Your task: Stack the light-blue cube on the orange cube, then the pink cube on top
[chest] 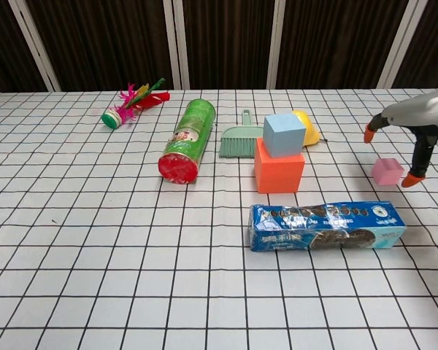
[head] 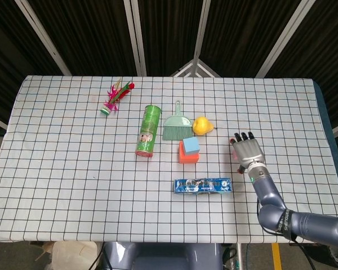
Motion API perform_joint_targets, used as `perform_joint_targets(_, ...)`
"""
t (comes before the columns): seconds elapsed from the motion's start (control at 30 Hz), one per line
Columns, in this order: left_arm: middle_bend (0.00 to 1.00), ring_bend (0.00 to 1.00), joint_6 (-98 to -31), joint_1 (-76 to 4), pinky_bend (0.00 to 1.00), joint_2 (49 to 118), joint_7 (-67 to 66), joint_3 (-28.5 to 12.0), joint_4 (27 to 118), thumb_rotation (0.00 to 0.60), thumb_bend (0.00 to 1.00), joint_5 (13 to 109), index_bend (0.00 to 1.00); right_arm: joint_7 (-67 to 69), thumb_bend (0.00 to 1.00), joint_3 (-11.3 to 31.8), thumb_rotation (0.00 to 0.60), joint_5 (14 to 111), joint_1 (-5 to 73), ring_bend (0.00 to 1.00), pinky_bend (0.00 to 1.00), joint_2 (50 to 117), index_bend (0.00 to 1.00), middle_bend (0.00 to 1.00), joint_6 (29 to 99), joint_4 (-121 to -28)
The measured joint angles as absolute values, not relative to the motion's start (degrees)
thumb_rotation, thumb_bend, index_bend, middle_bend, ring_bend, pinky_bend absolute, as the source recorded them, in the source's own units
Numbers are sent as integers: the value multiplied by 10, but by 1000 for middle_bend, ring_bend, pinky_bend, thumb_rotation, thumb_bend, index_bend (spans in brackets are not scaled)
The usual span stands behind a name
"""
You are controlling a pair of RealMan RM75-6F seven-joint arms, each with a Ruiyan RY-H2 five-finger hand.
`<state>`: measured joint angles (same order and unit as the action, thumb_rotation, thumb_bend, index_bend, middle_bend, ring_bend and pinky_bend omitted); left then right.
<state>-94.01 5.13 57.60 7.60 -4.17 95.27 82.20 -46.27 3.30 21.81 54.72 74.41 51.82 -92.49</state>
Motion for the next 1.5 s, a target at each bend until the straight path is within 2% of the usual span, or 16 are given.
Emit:
perform_joint_targets(0.17,0,0,-939,52,0,575,78,-42,952,600,161,819,98,-458,256,32,600,195,557,24,15,773,278,78,500,-881)
perform_joint_targets(0.43,0,0,-932,49,0,577,69,-44,953,600,161,814,98,-437,268,30,600,185,559,24,15,802,286,78,484,-812)
perform_joint_targets(0.6,0,0,-927,47,0,578,61,-45,955,600,161,810,99,-429,270,27,600,182,555,24,15,799,290,78,484,-807)
perform_joint_targets(0.77,0,0,-924,45,0,579,53,-44,958,600,161,809,99,-420,298,24,600,187,549,24,15,796,349,78,483,-805)
perform_joint_targets(0.93,0,0,-923,46,0,578,51,-41,963,600,161,811,100,-414,332,24,600,194,546,24,15,799,364,78,484,-799)
perform_joint_targets(1.23,0,0,-927,51,0,576,52,-40,966,600,161,810,101,-398,349,29,600,208,539,25,15,830,368,78,487,-769)
perform_joint_targets(1.5,0,0,-925,50,0,574,52,-40,966,600,161,810,102,-403,378,34,600,204,540,25,15,839,415,78,486,-751)
